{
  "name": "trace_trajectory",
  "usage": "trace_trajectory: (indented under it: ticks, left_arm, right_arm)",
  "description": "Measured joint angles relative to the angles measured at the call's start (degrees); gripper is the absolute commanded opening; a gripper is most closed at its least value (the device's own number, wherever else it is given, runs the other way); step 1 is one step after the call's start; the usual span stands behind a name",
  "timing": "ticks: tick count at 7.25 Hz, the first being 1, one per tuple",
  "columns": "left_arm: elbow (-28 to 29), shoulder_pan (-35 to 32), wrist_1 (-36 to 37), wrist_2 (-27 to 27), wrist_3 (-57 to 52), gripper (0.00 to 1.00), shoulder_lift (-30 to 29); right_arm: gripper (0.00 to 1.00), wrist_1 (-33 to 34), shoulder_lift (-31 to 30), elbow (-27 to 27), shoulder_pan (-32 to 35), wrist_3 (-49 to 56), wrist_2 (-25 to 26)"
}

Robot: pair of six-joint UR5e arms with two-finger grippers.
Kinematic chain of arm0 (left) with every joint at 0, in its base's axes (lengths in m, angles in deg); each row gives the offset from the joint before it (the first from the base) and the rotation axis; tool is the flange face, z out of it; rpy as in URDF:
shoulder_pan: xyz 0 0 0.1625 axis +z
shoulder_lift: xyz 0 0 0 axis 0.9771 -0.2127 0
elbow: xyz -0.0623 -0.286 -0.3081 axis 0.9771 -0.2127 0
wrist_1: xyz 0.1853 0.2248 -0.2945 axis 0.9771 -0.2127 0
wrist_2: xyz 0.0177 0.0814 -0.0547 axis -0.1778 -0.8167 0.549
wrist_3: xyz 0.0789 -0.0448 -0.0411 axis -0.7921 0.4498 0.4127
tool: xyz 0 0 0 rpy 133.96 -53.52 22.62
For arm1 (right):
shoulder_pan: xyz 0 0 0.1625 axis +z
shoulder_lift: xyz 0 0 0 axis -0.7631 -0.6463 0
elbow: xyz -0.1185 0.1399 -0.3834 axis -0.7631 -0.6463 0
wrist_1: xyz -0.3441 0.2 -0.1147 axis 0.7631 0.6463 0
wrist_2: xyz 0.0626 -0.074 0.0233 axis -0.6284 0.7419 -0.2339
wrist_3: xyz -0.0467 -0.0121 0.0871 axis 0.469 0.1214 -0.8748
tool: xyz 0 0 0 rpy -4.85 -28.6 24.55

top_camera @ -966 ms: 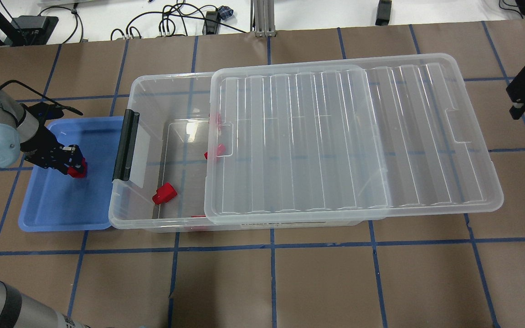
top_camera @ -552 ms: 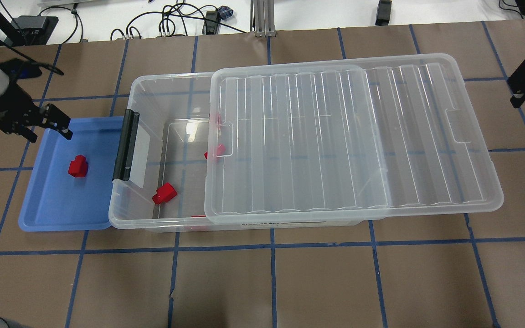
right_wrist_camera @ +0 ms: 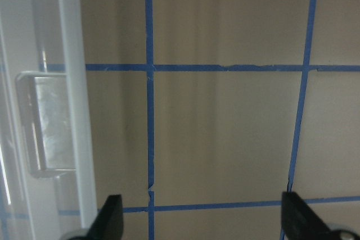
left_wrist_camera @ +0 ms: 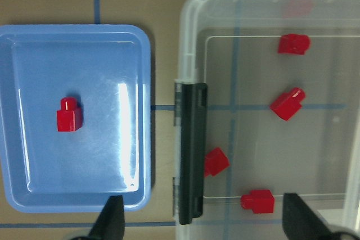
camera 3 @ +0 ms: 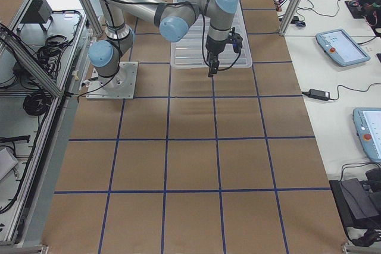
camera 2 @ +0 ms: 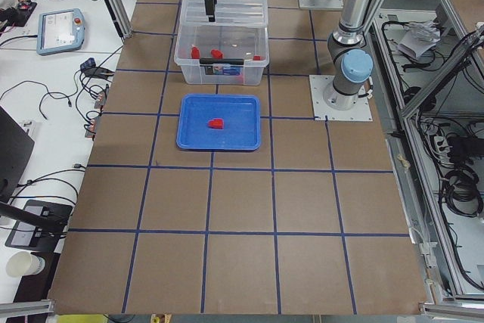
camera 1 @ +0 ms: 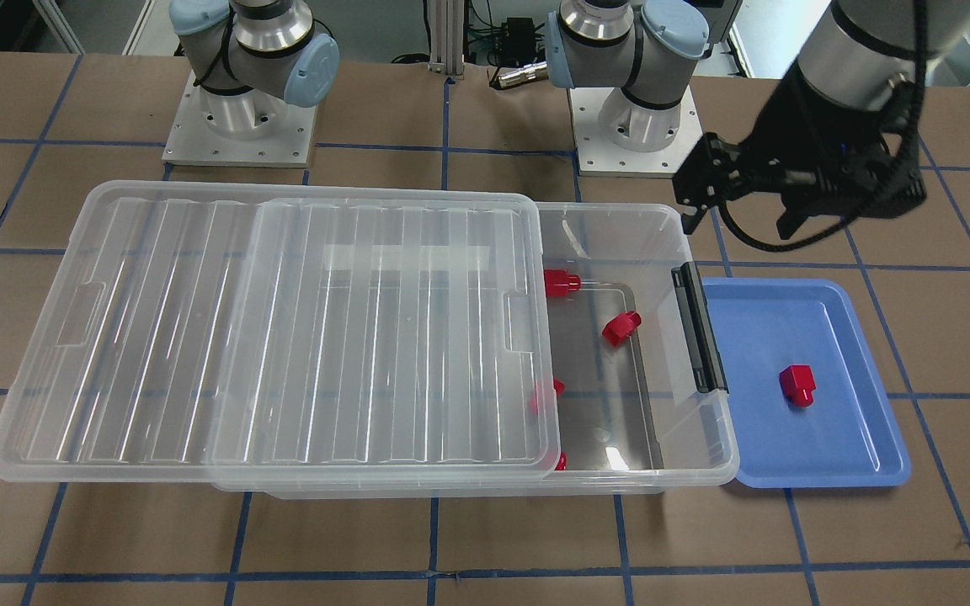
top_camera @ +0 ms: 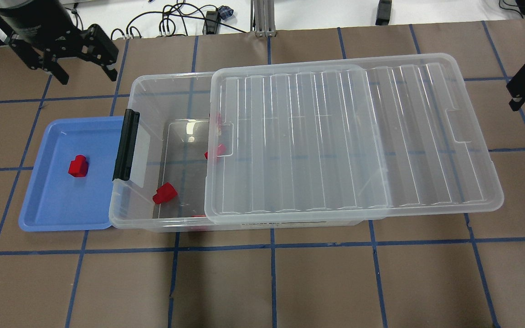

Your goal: Place red block in blue tray from box

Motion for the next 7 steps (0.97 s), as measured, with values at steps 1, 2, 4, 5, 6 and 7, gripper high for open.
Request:
trace_trajectory:
  ticks: [1,2,4,5,6,7]
  left_arm:
    - [-1.2,-1.1,-0.2,0.0,0.5,1.00,0.8]
    - [-2.9,-1.1,-0.2,0.0,0.4,1.00,1.8]
    - [-5.8,0.5,0.8,0.1,-0.5,1.00,2.8]
    - [-6.8,1.2,2.8,0.0,-0.9,1.00,3.0]
    - [-7.7,1.4,6.1,0.1,-1.2,1.00,2.8]
    - [-8.8,1.4,9.3,0.1,-1.3,1.00,2.7]
  right_arm:
    - [1.00,2.7,0.3,2.1,-0.6,0.5,-0.1]
    - [1.00,4.8,0.4,3.8,-0.7,0.7,-0.2]
    - [1.00,6.0,1.1,5.1,-0.7,0.5,-0.6]
    - [1.00,6.0,1.9,5.2,-0.5,0.4,-1.3]
    - [1.00,6.0,2.3,5.2,-0.3,0.4,-2.0]
    - [1.00,6.0,2.5,5.3,0.0,0.4,-2.8]
